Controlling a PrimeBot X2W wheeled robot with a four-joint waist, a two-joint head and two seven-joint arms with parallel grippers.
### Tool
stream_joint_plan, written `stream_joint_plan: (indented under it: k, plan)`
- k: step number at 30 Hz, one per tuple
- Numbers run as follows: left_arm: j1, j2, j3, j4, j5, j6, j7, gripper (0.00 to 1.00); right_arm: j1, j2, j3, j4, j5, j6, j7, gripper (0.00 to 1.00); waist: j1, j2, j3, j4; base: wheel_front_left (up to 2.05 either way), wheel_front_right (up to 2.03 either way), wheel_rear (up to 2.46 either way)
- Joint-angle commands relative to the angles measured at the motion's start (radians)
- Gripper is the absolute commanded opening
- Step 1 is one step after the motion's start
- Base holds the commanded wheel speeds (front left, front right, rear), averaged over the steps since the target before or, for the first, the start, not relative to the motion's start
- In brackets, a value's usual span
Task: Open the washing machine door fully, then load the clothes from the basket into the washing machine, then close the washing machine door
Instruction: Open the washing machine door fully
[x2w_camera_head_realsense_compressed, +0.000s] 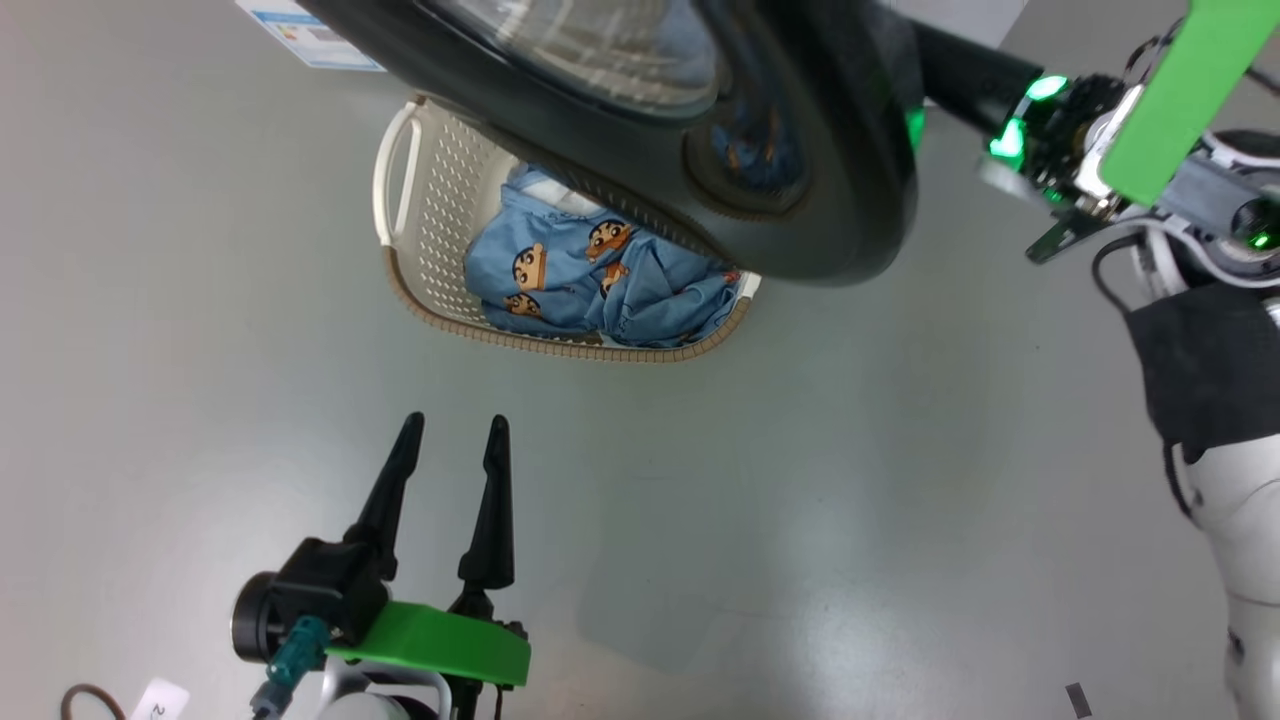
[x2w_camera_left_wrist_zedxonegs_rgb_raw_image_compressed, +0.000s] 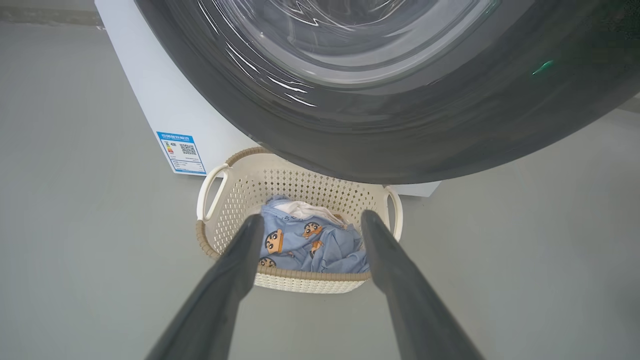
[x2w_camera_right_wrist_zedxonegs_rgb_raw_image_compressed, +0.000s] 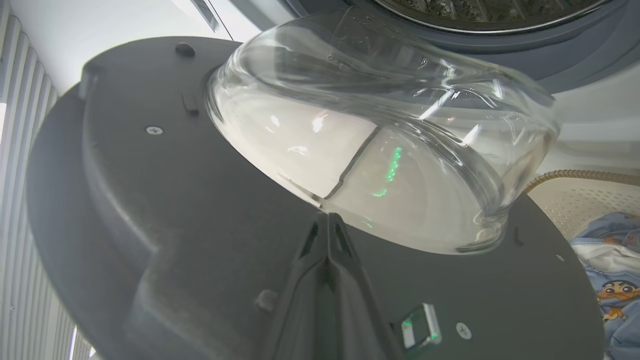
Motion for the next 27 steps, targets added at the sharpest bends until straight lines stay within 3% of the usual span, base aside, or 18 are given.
stream_joint_plan:
  k: [1, 27]
  plan:
    - [-0.007, 0.017, 0.031, -0.014, -0.009, -0.002, -0.006, 1.0, 0.043, 0.036, 0.018, -0.026, -0.009, 0.003, 0.008, 0.0, 0.0, 0.0, -0.01, 0.0, 0.0, 0.0, 0.0]
    - [-0.016, 0.017, 0.012, -0.015, -0.047, 0.0, -0.006, 1.0, 0.145, 0.125, 0.079, -0.027, -0.033, 0.003, 0.031, 0.0, 0.0, 0.0, -0.05, 0.02, 0.0, 0.0, 0.0]
